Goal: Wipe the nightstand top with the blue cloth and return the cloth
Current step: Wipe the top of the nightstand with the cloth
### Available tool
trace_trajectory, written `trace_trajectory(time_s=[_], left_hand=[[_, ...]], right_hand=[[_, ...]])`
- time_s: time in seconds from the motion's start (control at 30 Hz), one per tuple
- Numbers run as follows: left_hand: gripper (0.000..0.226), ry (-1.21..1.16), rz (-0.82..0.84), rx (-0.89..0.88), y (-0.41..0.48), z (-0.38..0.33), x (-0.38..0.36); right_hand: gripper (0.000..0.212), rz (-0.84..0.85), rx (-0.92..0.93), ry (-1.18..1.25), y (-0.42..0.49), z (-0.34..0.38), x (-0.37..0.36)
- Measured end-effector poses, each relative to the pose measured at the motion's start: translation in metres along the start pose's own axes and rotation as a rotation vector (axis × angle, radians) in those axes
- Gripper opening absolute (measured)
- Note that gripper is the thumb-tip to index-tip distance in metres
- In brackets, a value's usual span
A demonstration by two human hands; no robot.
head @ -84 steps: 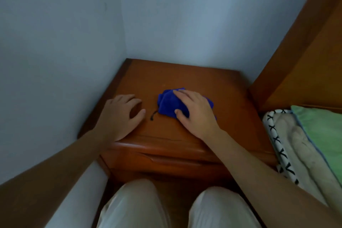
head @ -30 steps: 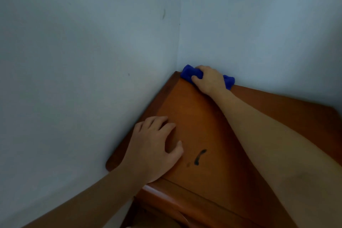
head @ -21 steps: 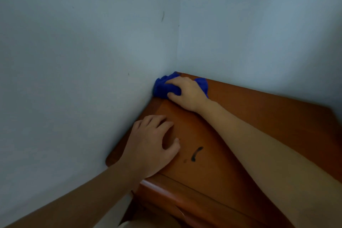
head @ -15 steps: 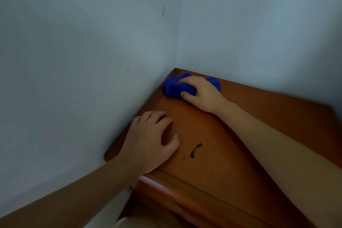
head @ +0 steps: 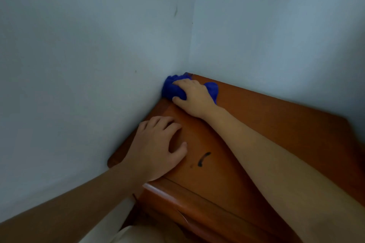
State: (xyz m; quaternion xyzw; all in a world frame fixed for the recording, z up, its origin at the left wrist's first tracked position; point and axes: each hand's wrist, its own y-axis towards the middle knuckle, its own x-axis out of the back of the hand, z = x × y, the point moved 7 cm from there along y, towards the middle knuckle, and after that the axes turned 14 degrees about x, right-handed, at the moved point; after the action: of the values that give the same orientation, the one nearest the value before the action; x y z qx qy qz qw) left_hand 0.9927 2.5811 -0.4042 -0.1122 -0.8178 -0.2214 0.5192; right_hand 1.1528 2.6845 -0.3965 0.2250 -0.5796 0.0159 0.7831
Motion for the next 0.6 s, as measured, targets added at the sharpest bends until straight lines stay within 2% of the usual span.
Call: trace_trajectory(time_s=[0.1,0.2,0.27,0.4,0.47,0.53,0.6], left_hand=[[0.054,0.002,0.0,0.004,0.0,0.0,0.0],[0.053,-0.011,-0.006,0.002,0.0,0.0,0.0],[0.052,-0.016,-0.013,0.001,0.0,0.001,0.0],[0.051,-0.018,-0.018,-0.001,0.0,0.002,0.0],[0.053,-0.015,-0.01,0.0,0.0,0.002,0.0],[0.053,-0.016,-0.006,0.0,0.0,0.001,0.0],[0.053,-0.019,-0.013,-0.001,0.0,0.001,0.001]], right_hand=[[0.049,0.001,0.154,0.11,-0.025,0.009,0.006],[0.042,-0.013,0.191,0.149,-0.036,-0.005,0.016],[0.042,-0.034,0.114,0.14,-0.031,-0.03,0.022],[0.052,-0.128,-0.168,0.029,-0.013,-0.085,0.029],[0.048,-0.137,-0.294,-0.061,-0.005,-0.094,0.026],[0.046,-0.131,-0.354,-0.11,0.004,-0.087,0.021],[0.052,-0.141,-0.315,-0.059,0.011,-0.066,0.02]])
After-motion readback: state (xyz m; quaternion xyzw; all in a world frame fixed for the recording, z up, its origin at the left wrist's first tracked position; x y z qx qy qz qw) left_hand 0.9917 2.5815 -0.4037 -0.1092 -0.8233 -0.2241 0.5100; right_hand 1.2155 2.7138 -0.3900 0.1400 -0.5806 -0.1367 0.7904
